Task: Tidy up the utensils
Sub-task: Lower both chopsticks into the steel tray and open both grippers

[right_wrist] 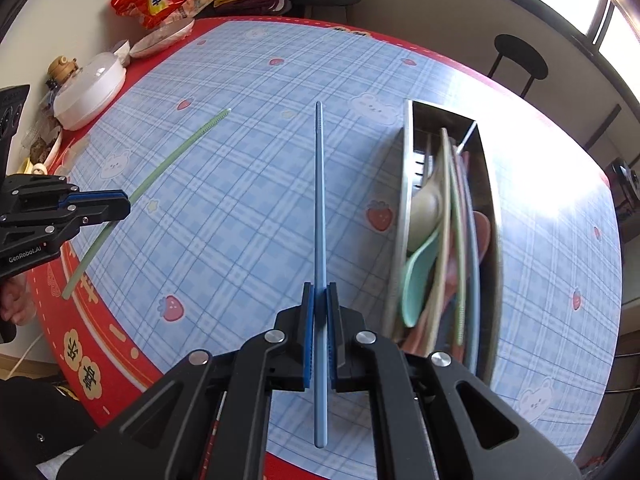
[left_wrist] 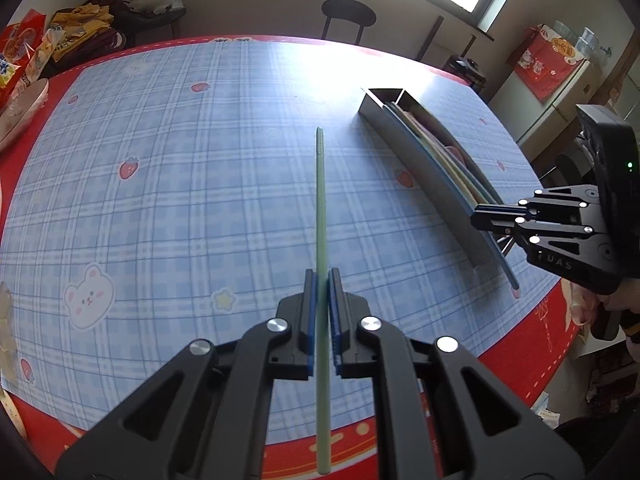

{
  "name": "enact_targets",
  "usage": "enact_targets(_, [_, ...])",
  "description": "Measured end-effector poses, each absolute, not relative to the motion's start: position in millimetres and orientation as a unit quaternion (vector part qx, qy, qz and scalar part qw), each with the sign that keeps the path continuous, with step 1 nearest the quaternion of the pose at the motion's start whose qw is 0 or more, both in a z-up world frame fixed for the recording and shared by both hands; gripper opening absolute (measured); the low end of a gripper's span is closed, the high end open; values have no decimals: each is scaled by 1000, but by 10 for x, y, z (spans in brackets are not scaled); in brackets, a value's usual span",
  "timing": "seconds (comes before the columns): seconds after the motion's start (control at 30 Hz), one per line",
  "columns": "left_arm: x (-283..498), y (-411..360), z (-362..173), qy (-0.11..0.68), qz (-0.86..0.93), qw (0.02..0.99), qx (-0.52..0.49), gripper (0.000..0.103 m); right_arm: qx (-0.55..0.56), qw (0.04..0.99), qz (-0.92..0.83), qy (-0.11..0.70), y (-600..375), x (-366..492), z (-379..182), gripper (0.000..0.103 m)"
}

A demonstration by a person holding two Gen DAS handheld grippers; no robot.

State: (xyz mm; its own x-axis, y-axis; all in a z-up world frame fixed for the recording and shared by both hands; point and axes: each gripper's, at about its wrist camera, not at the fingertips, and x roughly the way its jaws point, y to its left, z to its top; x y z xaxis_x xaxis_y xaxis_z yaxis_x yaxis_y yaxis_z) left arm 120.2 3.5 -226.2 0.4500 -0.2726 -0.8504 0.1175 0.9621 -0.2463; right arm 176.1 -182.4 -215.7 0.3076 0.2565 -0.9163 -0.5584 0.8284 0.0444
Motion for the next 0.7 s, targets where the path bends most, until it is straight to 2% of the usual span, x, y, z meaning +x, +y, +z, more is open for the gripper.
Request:
enact_targets(0.3, [1841,-828,-2150,514,-157,837,-102,10,-121,798,222,547,-2460,2246,-2162,6])
enact_targets(0.43, [2114,-1071,-2260,533,-152,818,-152,10,-106,796,221,554,-2586,2388,-2195,6])
enact_targets(0.7, [2433,-1340,-2380,544,-121,810,-181,10,-90,789,222,566,-2712,2547,-2274,6])
